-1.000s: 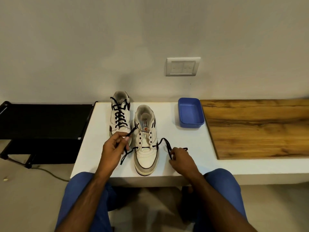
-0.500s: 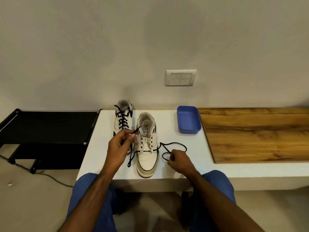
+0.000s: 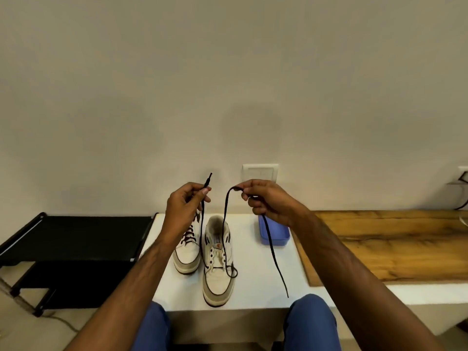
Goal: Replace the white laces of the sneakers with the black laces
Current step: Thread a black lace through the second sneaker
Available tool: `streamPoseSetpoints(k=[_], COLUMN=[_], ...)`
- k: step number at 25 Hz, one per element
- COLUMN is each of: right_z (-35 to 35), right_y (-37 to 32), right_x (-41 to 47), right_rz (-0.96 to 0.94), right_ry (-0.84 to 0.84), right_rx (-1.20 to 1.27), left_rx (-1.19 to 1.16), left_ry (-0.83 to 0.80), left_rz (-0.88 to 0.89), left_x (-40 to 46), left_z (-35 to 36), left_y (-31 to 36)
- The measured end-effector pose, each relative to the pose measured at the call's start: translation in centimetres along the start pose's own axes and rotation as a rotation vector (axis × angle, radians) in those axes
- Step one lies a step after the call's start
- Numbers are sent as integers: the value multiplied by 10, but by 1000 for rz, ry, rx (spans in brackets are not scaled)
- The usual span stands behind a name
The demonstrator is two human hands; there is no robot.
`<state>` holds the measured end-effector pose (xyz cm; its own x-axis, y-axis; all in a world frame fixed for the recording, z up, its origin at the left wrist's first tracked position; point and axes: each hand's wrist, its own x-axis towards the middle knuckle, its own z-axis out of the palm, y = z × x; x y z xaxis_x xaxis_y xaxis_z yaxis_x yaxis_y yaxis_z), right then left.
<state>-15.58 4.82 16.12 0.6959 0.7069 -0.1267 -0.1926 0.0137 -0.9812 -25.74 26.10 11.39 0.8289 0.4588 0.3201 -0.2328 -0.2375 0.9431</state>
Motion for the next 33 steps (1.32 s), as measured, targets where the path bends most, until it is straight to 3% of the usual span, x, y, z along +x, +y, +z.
streamPoseSetpoints(k=[6, 17, 22, 25, 28, 31, 33], right_z=[31, 59, 62, 58, 54, 57, 58], right_y=[-91, -205, -224, -175, -70, 48, 117], right_x=[-25, -71, -75, -50, -17, -8, -6], right_rz=[-282, -663, -718, -603, -297, 155, 299], right_ry=[-46, -136, -115, -20, 67, -69, -183], right_rx=[-310, 265, 250, -27, -454, -603, -659], left_rx=[97, 212, 127, -16, -115, -161, -153], left_ry=[-36, -35, -51, -58, -17, 36, 61], left_rz=[91, 63, 23, -42, -109, -200, -242], left_x=[7, 0, 2, 1, 1, 1, 1], left_z=[4, 2, 2, 6, 10, 10, 9], left_y=[59, 81, 82, 76, 65, 40, 16])
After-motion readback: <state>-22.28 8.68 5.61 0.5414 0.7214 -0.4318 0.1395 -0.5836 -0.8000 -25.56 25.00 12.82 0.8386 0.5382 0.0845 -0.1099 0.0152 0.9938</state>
